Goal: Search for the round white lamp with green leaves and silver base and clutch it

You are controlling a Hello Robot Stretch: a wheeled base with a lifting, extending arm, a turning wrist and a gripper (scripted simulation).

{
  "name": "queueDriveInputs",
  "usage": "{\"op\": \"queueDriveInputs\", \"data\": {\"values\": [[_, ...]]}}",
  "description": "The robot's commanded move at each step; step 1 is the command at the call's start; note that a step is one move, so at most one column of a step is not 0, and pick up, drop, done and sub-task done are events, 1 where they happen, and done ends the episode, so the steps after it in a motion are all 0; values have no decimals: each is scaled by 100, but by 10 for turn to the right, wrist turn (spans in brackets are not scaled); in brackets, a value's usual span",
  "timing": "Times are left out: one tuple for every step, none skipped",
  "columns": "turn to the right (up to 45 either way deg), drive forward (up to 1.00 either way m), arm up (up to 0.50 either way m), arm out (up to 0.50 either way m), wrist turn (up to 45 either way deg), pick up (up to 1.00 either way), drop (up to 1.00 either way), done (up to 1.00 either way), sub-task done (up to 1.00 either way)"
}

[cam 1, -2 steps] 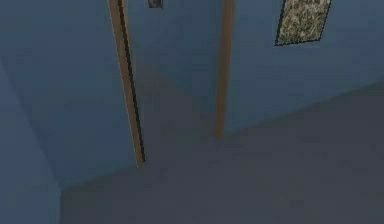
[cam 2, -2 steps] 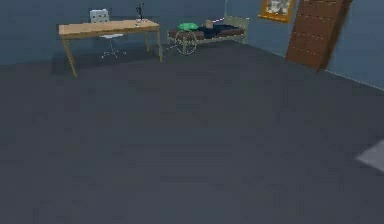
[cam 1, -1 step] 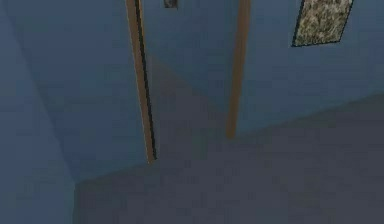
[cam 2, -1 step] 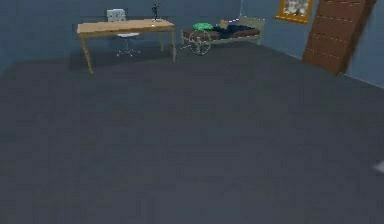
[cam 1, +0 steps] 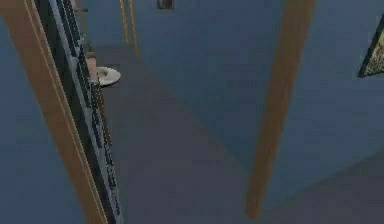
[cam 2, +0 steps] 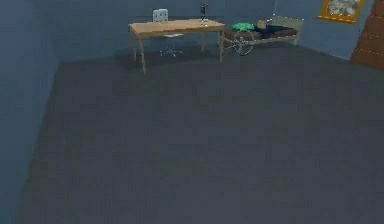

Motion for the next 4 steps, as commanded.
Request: {"op": "queueDriveInputs", "data": {"values": [[0, 65, 0, 0, 0, 0, 0, 0, 0], [-210, 0, 0, 0, 0, 0, 0, 0, 0], [0, 100, 0, 0, 0, 0, 0, 0, 0], [-90, 0, 0, 0, 0, 0, 0, 0, 0]]}}
